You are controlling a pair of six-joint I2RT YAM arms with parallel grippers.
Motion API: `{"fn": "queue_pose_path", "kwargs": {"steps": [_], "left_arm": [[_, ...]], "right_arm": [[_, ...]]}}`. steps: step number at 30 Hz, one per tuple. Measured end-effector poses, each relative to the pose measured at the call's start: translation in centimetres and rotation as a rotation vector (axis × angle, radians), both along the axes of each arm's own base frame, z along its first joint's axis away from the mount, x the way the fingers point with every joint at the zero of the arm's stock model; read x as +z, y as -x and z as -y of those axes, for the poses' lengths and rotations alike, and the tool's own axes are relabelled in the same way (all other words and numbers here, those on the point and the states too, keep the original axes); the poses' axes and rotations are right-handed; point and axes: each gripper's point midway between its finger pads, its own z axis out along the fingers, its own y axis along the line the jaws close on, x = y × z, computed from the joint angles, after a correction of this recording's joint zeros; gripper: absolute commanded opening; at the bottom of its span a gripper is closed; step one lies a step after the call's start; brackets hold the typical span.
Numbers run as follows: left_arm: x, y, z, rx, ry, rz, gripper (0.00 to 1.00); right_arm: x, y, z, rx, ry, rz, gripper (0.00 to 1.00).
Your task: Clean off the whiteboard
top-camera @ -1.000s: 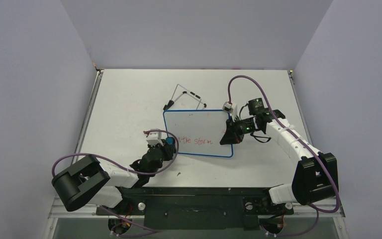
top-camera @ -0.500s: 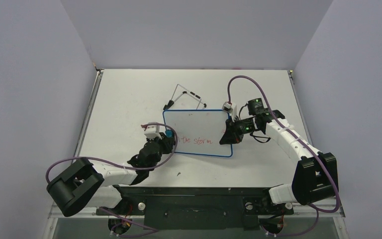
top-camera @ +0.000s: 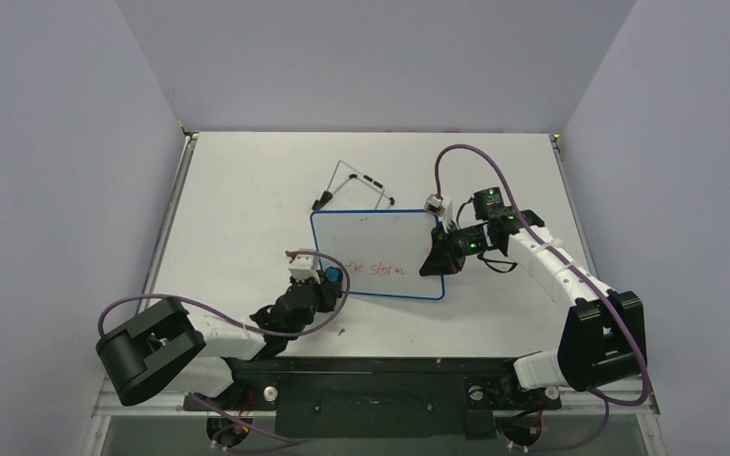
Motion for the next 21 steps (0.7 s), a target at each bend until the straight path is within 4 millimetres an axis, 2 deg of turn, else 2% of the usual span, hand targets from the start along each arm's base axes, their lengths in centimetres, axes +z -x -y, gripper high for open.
{"fn": "queue_pose_path", "kwargs": {"steps": [4,7,10,15,18,21], "left_arm": [[2.3,-2.2,-0.1,0.041,0.005,0.033,0.0],[4.3,-4.4,-0.9,0.099,0.017,0.062,0.0],[5.1,-5.6,-1.5,0.129,0.022,0.073,0.0],[4.3,-4.9,-1.6,0.117,0.03,0.064,0.0],[1.9,-3.0,-1.4,0.081,-0.011,0.024,0.0],[0.5,-1.0,0.3,0.012,-0.054,0.0,0.0]], "right_arm": [[0.0,0.0,0.0,-0.001,0.0,0.001,0.0],[0.0,-0.2,0.0,-0.004,-0.001,0.006,0.0],[0.0,-0.4,0.0,-0.007,0.0,0.013,0.0],[0.0,-0.4,0.0,-0.007,0.0,0.015,0.0],[0.0,-0.4,0.0,-0.005,0.0,0.014,0.0],[0.0,-0.3,0.0,-0.005,0.0,0.014,0.0]]}}
